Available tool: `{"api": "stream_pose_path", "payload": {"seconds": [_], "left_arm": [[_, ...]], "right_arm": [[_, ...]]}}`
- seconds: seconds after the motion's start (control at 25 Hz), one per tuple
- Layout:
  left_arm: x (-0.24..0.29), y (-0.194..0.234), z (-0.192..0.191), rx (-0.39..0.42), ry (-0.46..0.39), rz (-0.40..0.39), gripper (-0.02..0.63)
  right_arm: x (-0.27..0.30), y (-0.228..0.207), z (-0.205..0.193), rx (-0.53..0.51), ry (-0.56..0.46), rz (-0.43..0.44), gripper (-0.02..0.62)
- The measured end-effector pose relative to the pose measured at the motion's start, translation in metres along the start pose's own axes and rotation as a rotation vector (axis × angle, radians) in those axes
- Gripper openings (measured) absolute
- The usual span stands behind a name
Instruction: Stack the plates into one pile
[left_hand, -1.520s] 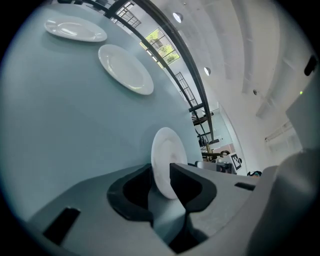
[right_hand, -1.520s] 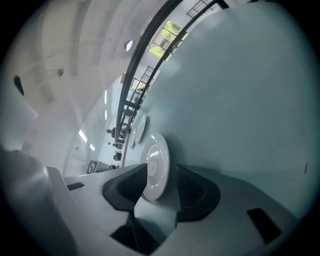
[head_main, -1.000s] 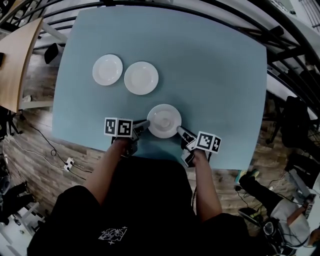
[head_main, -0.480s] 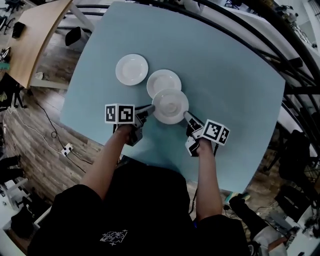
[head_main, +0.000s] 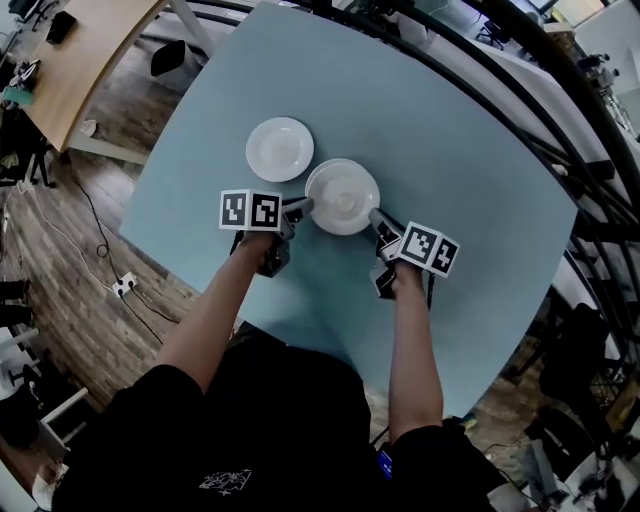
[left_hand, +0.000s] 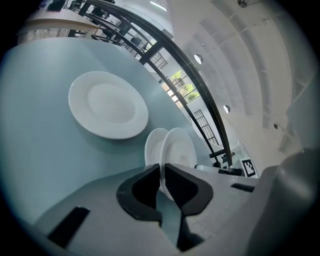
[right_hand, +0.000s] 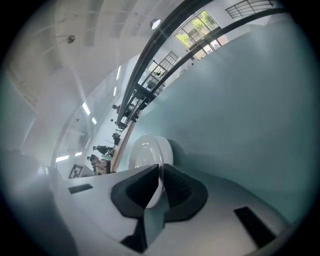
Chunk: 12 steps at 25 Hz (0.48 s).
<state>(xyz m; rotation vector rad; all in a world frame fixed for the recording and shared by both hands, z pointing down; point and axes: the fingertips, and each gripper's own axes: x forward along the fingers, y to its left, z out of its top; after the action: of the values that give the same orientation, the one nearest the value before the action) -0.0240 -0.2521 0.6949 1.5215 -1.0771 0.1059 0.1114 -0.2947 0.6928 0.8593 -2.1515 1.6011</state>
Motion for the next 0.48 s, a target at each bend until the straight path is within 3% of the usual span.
{"api": "stream_pose_path", "payload": {"seconds": [0.24,0.48], "left_arm": [[0.003,0.006,0.006,-0.02,-0.002,0.013,0.038],[0.009,0.009,0.009,-0.012,0.011,0.042,0.043]], "right_arm": [[0.01,0.0,0.009,-0.036,0.016,-0.012,0.028],[0.017,-0.002,0.013,-0.194,0.061,-0.091,0.028]]}}
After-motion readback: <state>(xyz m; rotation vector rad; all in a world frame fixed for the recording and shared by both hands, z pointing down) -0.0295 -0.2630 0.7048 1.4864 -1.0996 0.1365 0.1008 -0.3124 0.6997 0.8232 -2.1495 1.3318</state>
